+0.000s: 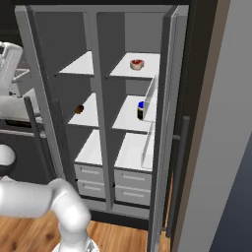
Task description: Pick up the frozen steak from the freezer, place it on any shelf in the fridge, and close the fridge and freezer doors when done.
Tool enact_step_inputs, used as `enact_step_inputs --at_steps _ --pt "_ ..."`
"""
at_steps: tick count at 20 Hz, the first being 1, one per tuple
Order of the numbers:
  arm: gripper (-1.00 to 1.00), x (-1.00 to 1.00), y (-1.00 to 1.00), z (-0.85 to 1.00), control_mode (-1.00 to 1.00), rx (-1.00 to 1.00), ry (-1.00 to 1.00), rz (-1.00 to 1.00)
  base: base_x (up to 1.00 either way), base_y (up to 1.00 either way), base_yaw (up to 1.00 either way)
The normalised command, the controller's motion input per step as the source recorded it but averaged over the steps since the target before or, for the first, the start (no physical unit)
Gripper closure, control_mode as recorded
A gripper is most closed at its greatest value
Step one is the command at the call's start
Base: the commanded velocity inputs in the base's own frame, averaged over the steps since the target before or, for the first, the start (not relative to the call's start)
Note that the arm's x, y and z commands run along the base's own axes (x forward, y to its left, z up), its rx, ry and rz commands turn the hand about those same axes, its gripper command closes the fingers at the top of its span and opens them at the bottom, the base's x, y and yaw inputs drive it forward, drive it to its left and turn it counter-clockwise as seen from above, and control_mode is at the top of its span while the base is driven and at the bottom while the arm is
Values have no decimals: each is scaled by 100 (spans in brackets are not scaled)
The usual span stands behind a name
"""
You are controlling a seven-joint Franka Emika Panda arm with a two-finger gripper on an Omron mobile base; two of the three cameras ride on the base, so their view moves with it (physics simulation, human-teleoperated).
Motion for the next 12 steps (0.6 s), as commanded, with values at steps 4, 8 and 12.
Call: enact_step_inputs --at_steps 4,8,12 --pt "-100 1 -67 0 -100 0 -8 0 0 0 0" --pt "-100 3 -56 0 -100 0 -8 0 0 0 0" --pt "-100 11 -48 0 -100 0 -5 0 0 0 0"
